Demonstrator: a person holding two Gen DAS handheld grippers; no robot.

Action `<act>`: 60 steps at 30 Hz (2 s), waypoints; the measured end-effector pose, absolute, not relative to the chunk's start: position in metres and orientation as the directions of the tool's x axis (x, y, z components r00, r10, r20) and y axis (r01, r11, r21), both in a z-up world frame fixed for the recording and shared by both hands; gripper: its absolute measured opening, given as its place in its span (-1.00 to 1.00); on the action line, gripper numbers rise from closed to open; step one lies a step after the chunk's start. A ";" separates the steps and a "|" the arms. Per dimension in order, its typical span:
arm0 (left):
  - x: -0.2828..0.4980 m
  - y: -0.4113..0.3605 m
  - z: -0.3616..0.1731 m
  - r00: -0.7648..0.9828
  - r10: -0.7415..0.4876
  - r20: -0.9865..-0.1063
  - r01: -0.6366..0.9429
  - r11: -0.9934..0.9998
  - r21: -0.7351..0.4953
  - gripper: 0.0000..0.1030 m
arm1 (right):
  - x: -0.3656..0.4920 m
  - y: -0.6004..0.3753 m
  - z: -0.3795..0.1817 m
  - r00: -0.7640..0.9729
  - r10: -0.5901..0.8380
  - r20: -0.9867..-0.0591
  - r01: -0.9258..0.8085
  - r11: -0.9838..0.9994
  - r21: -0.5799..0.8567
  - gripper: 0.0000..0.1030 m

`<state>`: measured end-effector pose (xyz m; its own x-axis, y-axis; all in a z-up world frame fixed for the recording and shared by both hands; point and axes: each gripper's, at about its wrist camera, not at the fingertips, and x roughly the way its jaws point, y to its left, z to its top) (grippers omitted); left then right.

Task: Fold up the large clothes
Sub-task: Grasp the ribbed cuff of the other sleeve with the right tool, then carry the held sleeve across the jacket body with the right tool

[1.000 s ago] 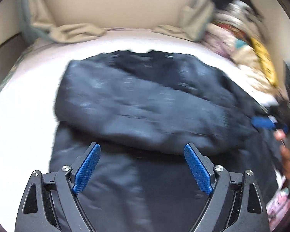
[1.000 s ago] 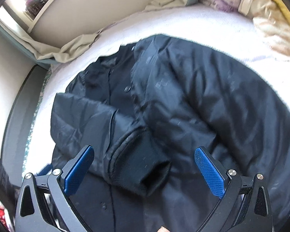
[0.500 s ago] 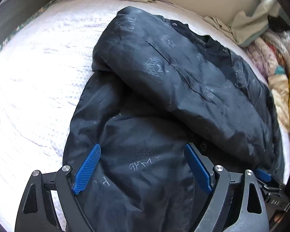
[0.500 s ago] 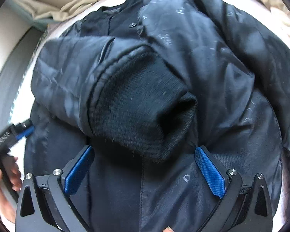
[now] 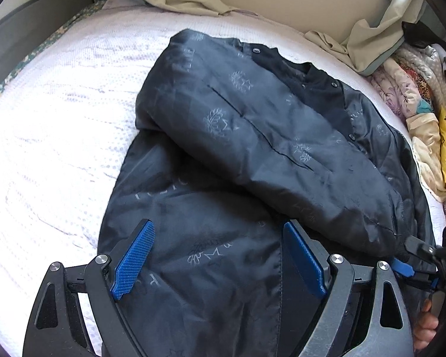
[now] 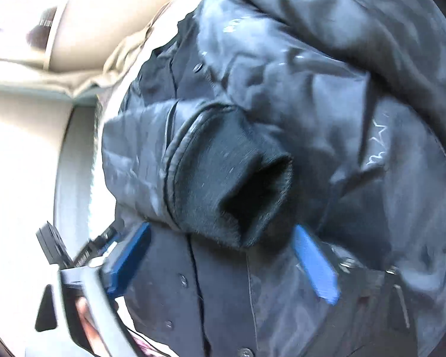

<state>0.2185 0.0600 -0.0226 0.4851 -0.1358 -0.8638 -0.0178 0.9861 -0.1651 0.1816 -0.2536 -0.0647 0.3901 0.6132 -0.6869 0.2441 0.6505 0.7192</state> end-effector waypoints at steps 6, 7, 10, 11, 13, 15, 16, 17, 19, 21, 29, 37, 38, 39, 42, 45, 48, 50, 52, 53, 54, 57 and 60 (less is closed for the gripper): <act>0.215 0.069 -0.013 0.511 -0.142 -0.848 -0.033 0.982 -0.185 0.76 | 0.202 -0.248 -0.073 0.434 0.652 -0.622 0.241 0.582 0.777 0.00; 0.215 0.071 -0.010 0.517 -0.144 -0.844 -0.038 0.981 -0.191 0.76 | 0.208 -0.245 -0.070 0.438 0.655 -0.616 0.225 0.583 0.781 -0.17; 0.214 0.077 -0.003 0.537 -0.138 -0.832 -0.051 0.979 -0.195 0.76 | 0.226 -0.231 -0.051 0.459 0.591 -0.663 0.151 0.684 0.714 -0.47; 0.214 0.080 0.001 0.549 -0.129 -0.826 -0.059 0.980 -0.192 0.76 | 0.228 -0.229 -0.045 0.466 0.567 -0.679 0.135 0.713 0.688 -0.77; 0.214 0.085 0.007 0.571 -0.107 -0.814 -0.072 0.981 -0.179 0.76 | 0.239 -0.223 -0.027 0.486 0.513 -0.707 0.083 0.779 0.622 -0.81; 0.215 0.091 0.013 0.590 -0.081 -0.803 -0.092 0.982 -0.166 0.76 | 0.249 -0.220 -0.005 0.517 0.465 -0.719 0.033 0.828 0.559 -0.84; 0.215 0.095 0.015 0.598 -0.069 -0.798 -0.104 0.981 -0.162 0.76 | 0.253 -0.220 0.008 0.538 0.440 -0.719 0.007 0.851 0.526 -0.85; 0.215 0.099 0.017 0.607 -0.057 -0.793 -0.118 0.980 -0.161 0.76 | 0.258 -0.221 0.015 0.551 0.425 -0.718 -0.009 0.863 0.504 -0.86; 0.215 0.108 0.021 0.621 -0.028 -0.783 -0.150 0.977 -0.154 0.76 | 0.271 -0.221 0.034 0.594 0.372 -0.713 -0.055 0.903 0.426 -0.87; 0.217 0.117 0.024 0.630 0.003 -0.776 -0.179 0.974 -0.141 0.76 | 0.283 -0.220 0.046 0.625 0.330 -0.707 -0.088 0.930 0.356 -0.87; 0.245 0.135 0.032 0.625 0.077 -0.777 -0.232 0.968 -0.091 0.73 | 0.304 -0.231 0.038 0.659 0.266 -0.704 -0.119 0.961 0.251 -0.88; 0.287 0.089 0.029 0.671 0.069 -0.738 -0.056 0.998 0.043 0.73 | 0.307 -0.227 0.064 0.758 0.202 -0.620 -0.132 0.979 0.158 -0.89; 0.291 0.087 0.024 0.668 0.061 -0.742 -0.047 0.998 0.039 0.73 | 0.310 -0.226 0.060 0.756 0.185 -0.628 -0.125 0.982 0.139 -0.89; 0.296 0.084 0.017 0.658 0.051 -0.752 -0.037 0.999 0.036 0.73 | 0.313 -0.225 0.054 0.749 0.168 -0.641 -0.115 0.986 0.124 -0.89; 0.308 0.080 -0.004 0.624 0.048 -0.780 -0.008 0.998 0.055 0.72 | 0.325 -0.229 0.017 0.685 0.106 -0.721 -0.060 0.994 0.090 -0.89; 0.313 0.081 -0.019 0.597 0.063 -0.799 -0.006 0.997 0.074 0.72 | 0.330 -0.238 -0.009 0.633 0.088 -0.769 -0.012 0.995 0.104 -0.86; 0.315 0.087 -0.022 0.585 0.044 -0.810 -0.019 0.999 0.041 0.72 | 0.329 -0.246 -0.009 0.608 0.118 -0.785 0.011 0.987 0.157 -0.74; 0.312 0.089 -0.015 0.601 0.026 -0.799 -0.019 1.000 0.019 0.70 | 0.324 -0.252 0.001 0.601 0.142 -0.786 0.031 0.979 0.200 -0.14; 0.308 0.089 -0.004 0.637 0.017 -0.771 -0.016 1.000 0.009 0.70 | 0.314 -0.261 0.021 0.647 0.113 -0.754 0.083 0.973 0.217 0.01; 0.307 0.088 0.001 0.653 0.018 -0.757 -0.014 1.000 0.012 0.70 | 0.310 -0.263 0.030 0.665 0.077 -0.743 0.104 0.975 0.194 0.01; 0.306 0.088 0.004 0.666 0.022 -0.746 -0.013 1.000 0.018 0.70 | 0.304 -0.262 0.040 0.687 0.022 -0.727 0.119 0.982 0.143 0.01; 0.310 0.089 -0.002 0.655 0.027 -0.755 -0.014 1.000 0.024 0.65 | 0.292 -0.239 0.055 0.743 0.019 -0.669 0.027 0.998 0.058 -0.44; 0.321 0.095 -0.025 0.586 0.021 -0.810 -0.024 1.000 0.009 0.43 | 0.297 -0.216 0.039 0.682 0.161 -0.714 -0.103 0.987 0.124 -0.83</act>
